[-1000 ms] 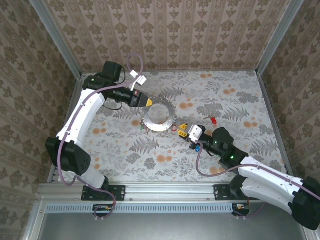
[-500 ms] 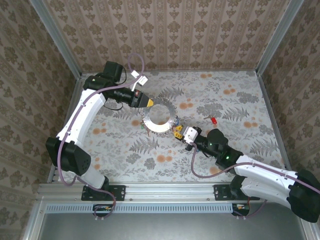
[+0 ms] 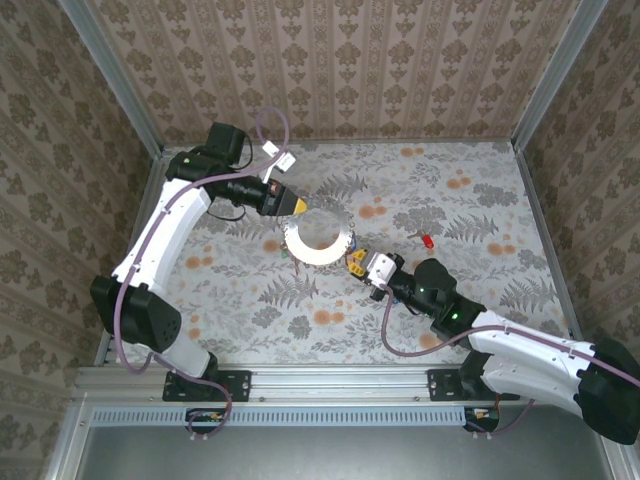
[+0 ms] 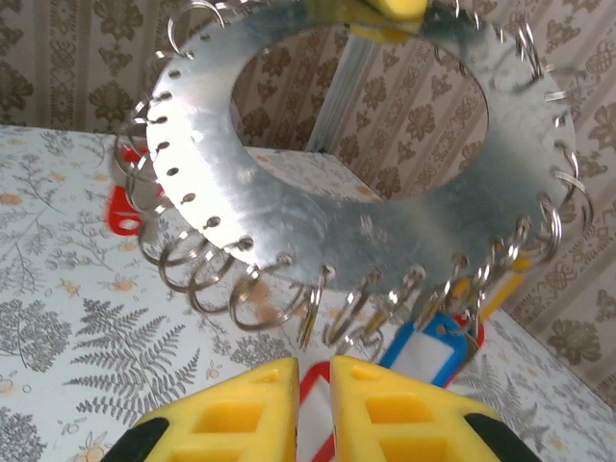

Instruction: Put the keys on the keyring

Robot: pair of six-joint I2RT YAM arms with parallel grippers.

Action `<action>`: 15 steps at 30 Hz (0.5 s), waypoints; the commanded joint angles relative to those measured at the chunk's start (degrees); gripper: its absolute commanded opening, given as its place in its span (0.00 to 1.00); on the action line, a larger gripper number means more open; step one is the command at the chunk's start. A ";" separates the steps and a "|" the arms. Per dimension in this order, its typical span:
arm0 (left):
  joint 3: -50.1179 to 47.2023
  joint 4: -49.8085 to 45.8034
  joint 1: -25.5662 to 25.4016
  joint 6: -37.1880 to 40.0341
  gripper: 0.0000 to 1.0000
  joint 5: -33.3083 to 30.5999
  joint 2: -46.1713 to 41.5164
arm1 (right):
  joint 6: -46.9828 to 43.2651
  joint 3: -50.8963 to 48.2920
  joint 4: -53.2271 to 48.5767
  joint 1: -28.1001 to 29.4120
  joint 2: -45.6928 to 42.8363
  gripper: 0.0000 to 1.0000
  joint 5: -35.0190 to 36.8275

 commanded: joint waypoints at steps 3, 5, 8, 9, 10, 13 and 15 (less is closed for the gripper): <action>-2.78 2.24 -1.10 4.13 0.00 0.24 -5.41 | -2.02 -1.76 -1.31 0.30 -2.46 0.21 2.64; -4.65 4.14 -1.11 4.70 0.00 0.00 -6.74 | -2.24 -2.10 -1.91 0.31 -3.05 0.21 2.46; -7.20 6.82 -1.11 6.41 0.00 0.73 -8.69 | -3.70 -2.94 -1.48 0.36 -3.59 0.22 1.86; -7.86 7.48 -1.11 6.85 0.00 0.55 -9.21 | -4.49 -3.06 -1.47 0.29 -3.67 0.23 1.67; -8.08 7.63 -0.99 7.52 0.00 0.62 -9.49 | -4.90 -3.10 -1.46 0.29 -3.68 0.23 1.67; -8.61 7.79 -0.69 8.83 0.00 0.56 -9.71 | -5.62 -2.74 -1.91 0.28 -3.34 0.24 1.85; -8.72 7.78 -0.27 9.78 0.00 0.65 -9.54 | -5.84 -2.47 -1.70 0.26 -2.54 0.25 1.85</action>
